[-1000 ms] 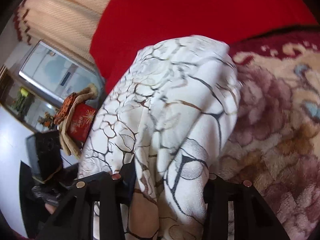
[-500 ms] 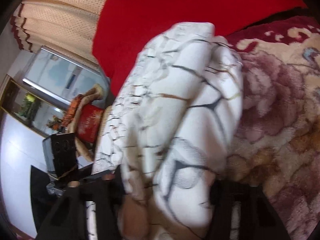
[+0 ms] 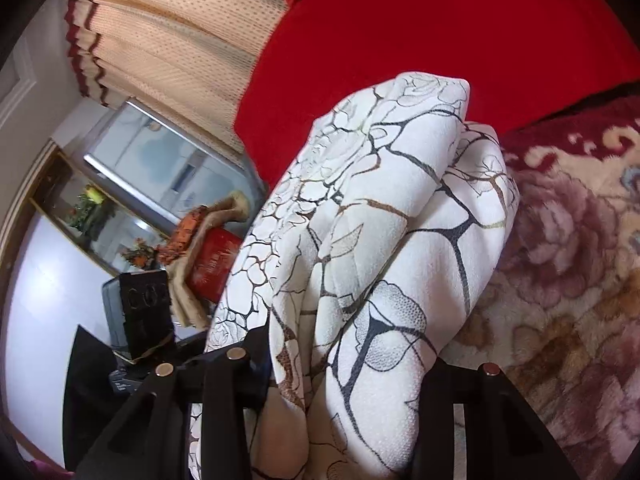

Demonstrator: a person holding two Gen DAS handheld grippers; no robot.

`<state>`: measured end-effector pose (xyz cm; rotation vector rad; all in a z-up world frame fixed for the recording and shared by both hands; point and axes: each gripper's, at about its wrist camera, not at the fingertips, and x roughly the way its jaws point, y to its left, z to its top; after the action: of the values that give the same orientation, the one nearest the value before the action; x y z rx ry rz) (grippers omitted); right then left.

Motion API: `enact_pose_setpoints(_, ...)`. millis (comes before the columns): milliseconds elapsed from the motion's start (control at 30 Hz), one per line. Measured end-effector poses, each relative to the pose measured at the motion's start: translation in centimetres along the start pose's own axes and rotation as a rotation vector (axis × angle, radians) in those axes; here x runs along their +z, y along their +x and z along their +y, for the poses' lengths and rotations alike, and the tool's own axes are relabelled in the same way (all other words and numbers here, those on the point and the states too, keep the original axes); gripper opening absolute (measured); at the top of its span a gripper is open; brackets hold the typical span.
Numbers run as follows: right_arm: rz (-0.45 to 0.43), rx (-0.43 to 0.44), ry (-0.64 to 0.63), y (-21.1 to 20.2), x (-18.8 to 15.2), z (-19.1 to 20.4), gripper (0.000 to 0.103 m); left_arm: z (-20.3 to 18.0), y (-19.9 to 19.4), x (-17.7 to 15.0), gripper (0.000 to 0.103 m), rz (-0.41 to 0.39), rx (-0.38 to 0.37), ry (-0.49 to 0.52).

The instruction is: Fold large clothes

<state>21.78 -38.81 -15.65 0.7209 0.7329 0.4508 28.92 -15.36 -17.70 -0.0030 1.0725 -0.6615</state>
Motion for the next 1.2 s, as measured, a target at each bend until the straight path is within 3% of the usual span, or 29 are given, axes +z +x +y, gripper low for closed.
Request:
enact_pose_setpoints(100, 0.076, -0.135, 0.006, 2.7, -0.8, -3.1, 0.045, 2.2, 4.1, -0.8, 0.098, 0.098, 0.062, -0.062)
enact_pose_setpoints(200, 0.078, -0.101, 0.009, 2.5, -0.9, -3.8, 0.051, 2.1, 3.1, -0.8, 0.098, 0.071, 0.049, -0.05)
enact_pose_setpoints(300, 0.06, -0.18, -0.066, 1.2, -1.1, -2.5, 0.061, 1.8, 2.7, -1.3, 0.098, 0.06, 0.08, -0.046)
enact_pose_setpoints(433, 0.03, -0.223, -0.105, -1.5, -1.6, -0.9, 0.061, 1.0, 0.4, -1.6, 0.098, 0.049, 0.13, -0.063)
enact_pose_setpoints(533, -0.03, -0.268, -0.15, -3.8, -2.6, 1.0, 0.061, -0.6, -2.7, -2.2, 0.098, -0.032, 0.232, 0.001)
enact_pose_setpoints(600, -0.087, -0.262, -0.205, -5.5, -3.3, 3.3, 0.061, -1.5, -3.9, -2.5, 0.098, -0.068, 0.256, 0.022)
enact_pose_setpoints(733, -0.176, -0.234, -0.328, -7.7, -4.9, 8.1, 0.055, -2.1, -4.6, -4.5, 0.098, -0.093, 0.241, 0.0)
enact_pose_setpoints(833, -0.183, -0.208, -0.398, -7.2, -6.2, 10.8, 0.039, -1.5, -3.3, -5.5, 0.098, -0.063, 0.227, -0.041)
enact_pose_setpoints(867, -0.179, -0.217, -0.418, -6.7, -6.7, 11.3, 0.039, -1.2, -2.8, -5.8, 0.098, -0.064, 0.218, -0.055)
enact_pose_setpoints(967, -0.065, -0.255, -0.367, -4.4, -8.1, 9.1, 0.036, -0.8, -1.7, -6.3, 0.098, -0.075, 0.208, -0.066)
enact_pose_setpoints(1033, 0.023, -0.362, -0.318, -1.8, -9.1, 5.5, 0.031, -0.9, -0.3, -6.5, 0.098, -0.054, 0.223, -0.035)
enact_pose_setpoints(1100, -0.006, -0.317, -0.288, -2.0, -9.8, 3.5, 0.031, -1.1, 0.8, -6.8, 0.103, -0.062, 0.225, -0.031)
enact_pose_setpoints(1200, -0.002, -0.283, -0.245, -2.4, -9.6, 2.8, 0.03, -0.1, 1.3, -6.5, 0.103, -0.038, 0.171, -0.074)
